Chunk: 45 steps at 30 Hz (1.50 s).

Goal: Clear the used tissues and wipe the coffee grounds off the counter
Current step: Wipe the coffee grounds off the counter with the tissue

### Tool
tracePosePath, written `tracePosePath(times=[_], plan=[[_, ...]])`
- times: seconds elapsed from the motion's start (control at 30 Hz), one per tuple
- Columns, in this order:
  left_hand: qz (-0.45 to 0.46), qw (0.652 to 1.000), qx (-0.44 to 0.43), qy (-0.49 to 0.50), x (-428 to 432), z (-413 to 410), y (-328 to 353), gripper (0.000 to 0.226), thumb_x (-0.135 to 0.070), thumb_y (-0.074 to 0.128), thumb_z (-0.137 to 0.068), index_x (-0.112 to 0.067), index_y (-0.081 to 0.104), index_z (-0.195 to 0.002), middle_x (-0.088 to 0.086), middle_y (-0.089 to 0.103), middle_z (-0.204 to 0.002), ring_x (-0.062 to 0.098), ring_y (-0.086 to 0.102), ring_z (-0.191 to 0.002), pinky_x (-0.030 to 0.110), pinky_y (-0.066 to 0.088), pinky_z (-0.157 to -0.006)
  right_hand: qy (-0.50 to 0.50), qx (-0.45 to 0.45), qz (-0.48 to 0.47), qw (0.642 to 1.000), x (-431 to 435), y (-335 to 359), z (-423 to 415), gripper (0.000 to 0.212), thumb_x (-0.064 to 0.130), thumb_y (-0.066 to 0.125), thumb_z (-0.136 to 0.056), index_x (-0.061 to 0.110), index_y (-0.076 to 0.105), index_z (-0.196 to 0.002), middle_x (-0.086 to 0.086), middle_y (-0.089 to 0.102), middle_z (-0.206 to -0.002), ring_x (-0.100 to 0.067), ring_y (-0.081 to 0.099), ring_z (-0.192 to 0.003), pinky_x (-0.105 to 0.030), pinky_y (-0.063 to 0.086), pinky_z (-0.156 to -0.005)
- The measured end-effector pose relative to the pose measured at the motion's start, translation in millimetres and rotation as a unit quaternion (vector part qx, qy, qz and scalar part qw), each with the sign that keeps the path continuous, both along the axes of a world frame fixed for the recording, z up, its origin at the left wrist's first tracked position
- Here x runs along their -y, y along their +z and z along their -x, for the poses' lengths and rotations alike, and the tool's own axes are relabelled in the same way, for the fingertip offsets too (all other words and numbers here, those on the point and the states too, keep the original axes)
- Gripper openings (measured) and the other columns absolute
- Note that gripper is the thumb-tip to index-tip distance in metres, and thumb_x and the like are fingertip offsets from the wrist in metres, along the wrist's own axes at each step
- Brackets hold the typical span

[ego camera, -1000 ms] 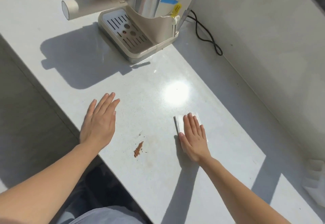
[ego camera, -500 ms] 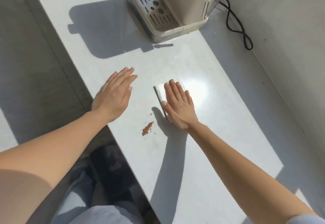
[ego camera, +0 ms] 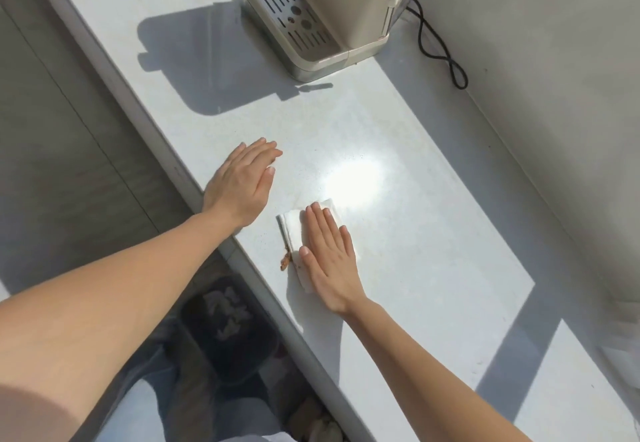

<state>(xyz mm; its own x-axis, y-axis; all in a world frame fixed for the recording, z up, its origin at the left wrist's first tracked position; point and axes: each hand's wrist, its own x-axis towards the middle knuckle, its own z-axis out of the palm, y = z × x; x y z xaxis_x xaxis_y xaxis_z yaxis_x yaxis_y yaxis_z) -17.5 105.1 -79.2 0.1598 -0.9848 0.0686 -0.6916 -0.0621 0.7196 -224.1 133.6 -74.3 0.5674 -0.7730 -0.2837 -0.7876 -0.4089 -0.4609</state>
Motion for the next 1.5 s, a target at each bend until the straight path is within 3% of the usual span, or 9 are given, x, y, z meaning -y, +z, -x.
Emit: tracePosePath(times=[0.17,0.3,0.6,0.77,0.83,0.9,1.0,1.17,1.5], plan=[[-0.009,0.973,-0.219,0.072,-10,-9,11,0.037,-0.009,0.029,-0.101,-0.009,0.049,-0.133,0.006,0.046,-0.144,0.018,0.034,-0.138,0.033,0.019,-0.117,-0.113,-0.054,0.032,0.992,-26,-7,-33,0.059,0.039,0.017,-0.102,0.025,-0.012,-0.151,0.009,-0.022,-0.158,-0.003,-0.027,-0.142,-0.032,-0.018,-0.116],[-0.031,0.952,-0.297,0.073,-28,-27,12,0.038,-0.014,0.027,-0.102,-0.013,0.047,-0.135,0.001,0.044,-0.145,0.010,0.035,-0.134,0.023,0.023,-0.111,-0.223,-0.070,0.041,0.972,-43,-12,-73,0.063,0.044,0.013,-0.100,0.020,-0.014,-0.151,0.007,-0.027,-0.155,-0.008,-0.030,-0.141,-0.035,-0.018,-0.115],[0.016,0.989,-0.144,-0.038,14,-65,53,0.048,-0.025,0.024,-0.095,-0.013,0.046,-0.137,0.002,0.039,-0.150,0.017,0.026,-0.143,0.033,0.015,-0.116,-0.203,-0.095,0.048,0.973,-44,-8,-138,0.061,0.048,0.002,-0.096,0.024,-0.025,-0.146,0.007,-0.034,-0.153,-0.010,-0.034,-0.140,-0.038,-0.019,-0.115],[-0.137,0.983,0.055,-0.106,63,-42,29,0.047,-0.031,0.021,-0.101,-0.022,0.024,-0.148,-0.004,0.009,-0.161,0.013,-0.002,-0.147,0.045,-0.007,-0.116,-0.162,-0.072,0.046,0.983,-32,-7,-166,0.063,0.051,-0.001,-0.096,0.022,-0.015,-0.151,0.005,-0.026,-0.157,-0.009,-0.033,-0.140,-0.040,-0.017,-0.117],[-0.166,0.971,0.128,-0.111,74,-46,11,0.049,-0.032,0.022,-0.100,-0.022,0.020,-0.148,-0.005,0.004,-0.161,0.014,-0.004,-0.147,0.050,-0.006,-0.115,-0.138,-0.057,0.039,0.988,-27,-7,-159,0.062,0.050,0.003,-0.099,0.022,-0.010,-0.152,0.006,-0.022,-0.159,-0.007,-0.032,-0.140,-0.039,-0.017,-0.117],[-0.103,0.974,0.158,-0.125,76,-57,-4,0.045,-0.026,0.030,-0.099,-0.020,0.030,-0.144,0.000,0.017,-0.159,0.018,0.008,-0.146,0.052,0.003,-0.115,-0.115,-0.047,0.037,0.992,-24,-7,-149,0.059,0.046,0.010,-0.102,0.023,-0.007,-0.153,0.007,-0.018,-0.160,-0.005,-0.030,-0.141,-0.036,-0.017,-0.117],[-0.001,0.980,0.152,-0.129,75,-66,-15,0.038,-0.017,0.038,-0.096,-0.015,0.047,-0.134,0.006,0.039,-0.148,0.024,0.028,-0.139,0.051,0.017,-0.113,-0.124,-0.048,0.040,0.990,-16,-10,-144,0.058,0.044,0.014,-0.102,0.023,-0.006,-0.153,0.006,-0.015,-0.161,-0.005,-0.029,-0.141,-0.036,-0.019,-0.116],[-0.004,0.998,-0.032,-0.046,79,-68,-11,0.044,-0.028,0.032,-0.091,-0.017,0.058,-0.124,-0.001,0.052,-0.140,0.019,0.046,-0.128,0.040,0.037,-0.105,-0.172,-0.046,0.039,0.983,42,-12,-141,0.060,0.040,0.019,-0.102,0.020,-0.005,-0.153,0.003,-0.013,-0.161,-0.009,-0.023,-0.144,-0.037,-0.017,-0.117],[-0.039,0.998,0.005,-0.040,81,-69,-9,0.042,-0.031,0.034,-0.093,-0.025,0.058,-0.127,-0.012,0.043,-0.147,0.016,0.042,-0.133,0.040,0.037,-0.105,-0.211,-0.067,0.045,0.974,84,-9,-62,0.059,0.038,0.022,-0.102,0.023,-0.004,-0.153,0.006,-0.012,-0.161,-0.010,-0.017,-0.146,-0.038,-0.011,-0.118]])
